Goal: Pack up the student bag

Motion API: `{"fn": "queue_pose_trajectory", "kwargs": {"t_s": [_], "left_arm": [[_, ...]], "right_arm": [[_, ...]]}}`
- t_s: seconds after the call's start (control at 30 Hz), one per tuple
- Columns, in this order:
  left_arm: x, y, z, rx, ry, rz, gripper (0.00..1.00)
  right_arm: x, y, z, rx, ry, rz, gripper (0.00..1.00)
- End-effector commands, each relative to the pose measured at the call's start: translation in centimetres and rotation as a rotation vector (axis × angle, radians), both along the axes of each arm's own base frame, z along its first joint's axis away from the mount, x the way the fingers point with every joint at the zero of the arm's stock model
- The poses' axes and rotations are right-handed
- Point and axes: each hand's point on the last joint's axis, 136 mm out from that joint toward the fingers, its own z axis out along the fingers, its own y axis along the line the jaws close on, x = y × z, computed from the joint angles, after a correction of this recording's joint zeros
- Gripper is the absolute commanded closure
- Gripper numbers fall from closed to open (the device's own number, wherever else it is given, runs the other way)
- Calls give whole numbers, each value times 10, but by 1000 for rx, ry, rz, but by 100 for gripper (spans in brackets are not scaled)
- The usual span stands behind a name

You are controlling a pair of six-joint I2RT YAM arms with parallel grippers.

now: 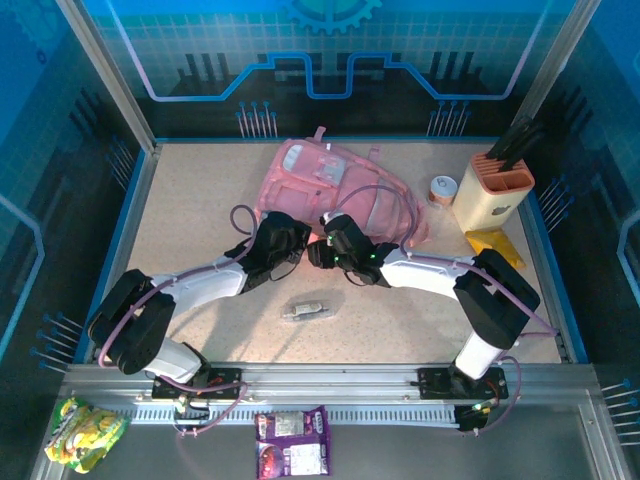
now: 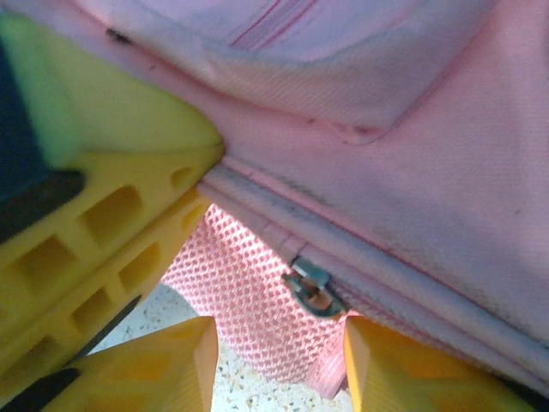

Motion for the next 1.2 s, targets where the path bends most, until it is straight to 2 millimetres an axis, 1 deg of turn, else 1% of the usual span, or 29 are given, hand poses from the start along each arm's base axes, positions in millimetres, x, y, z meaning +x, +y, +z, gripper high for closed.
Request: {"fn": "queue_pose_trajectory", "kwargs": {"t_s": [0.0, 0.07, 0.17, 0.27, 0.33, 0.4, 0.43, 0.5, 0.6, 0.73, 0.8, 0.93, 0.97, 1.03, 1.17], "left_arm": [[-10, -20, 26, -50, -33, -64, 100], [-12, -23, 27, -44, -37, -73, 100], [-18, -30, 27, -48, -29, -83, 100], [-21, -33, 22, -46, 2, -87, 100], [-21, -32, 21, -37, 0, -79, 100], [-22, -31, 19, -35, 3, -71, 100], [-22, -32, 18, -37, 2, -74, 100], [-21, -34, 18, -35, -1, -75, 100], [-20, -36, 15, -30, 6, -79, 100], [-20, -39, 12, -40, 8, -80, 100], [-19, -38, 13, -38, 3, -77, 100], [-19, -36, 15, -29, -3, -73, 100], [-19, -37, 15, -29, -3, -74, 100], [-19, -37, 16, -33, -5, -74, 100], [-18, -38, 18, -34, -11, -73, 100]], "right_arm": [[24, -17, 35, 82, -113, -176, 58], [25, -25, 40, 93, -114, -227, 58], [26, -36, 39, 102, -25, -301, 58], [18, -44, 39, 96, -8, -313, 58], [11, -54, 38, 63, -15, -318, 64], [5, -66, 32, 21, -5, -338, 70], [3, -70, 30, 13, 2, -340, 70], [0, -67, 30, 16, 3, -314, 71], [-1, -47, 31, 18, -9, -223, 67], [-4, -32, 23, 59, 19, -168, 60], [-4, -26, 22, 81, 18, -148, 60], [3, -33, 23, 13, 10, -194, 58], [5, -29, 25, 17, -3, -180, 58], [6, -25, 24, 21, -5, -173, 58], [14, -26, 16, -26, -11, -194, 62]]}}
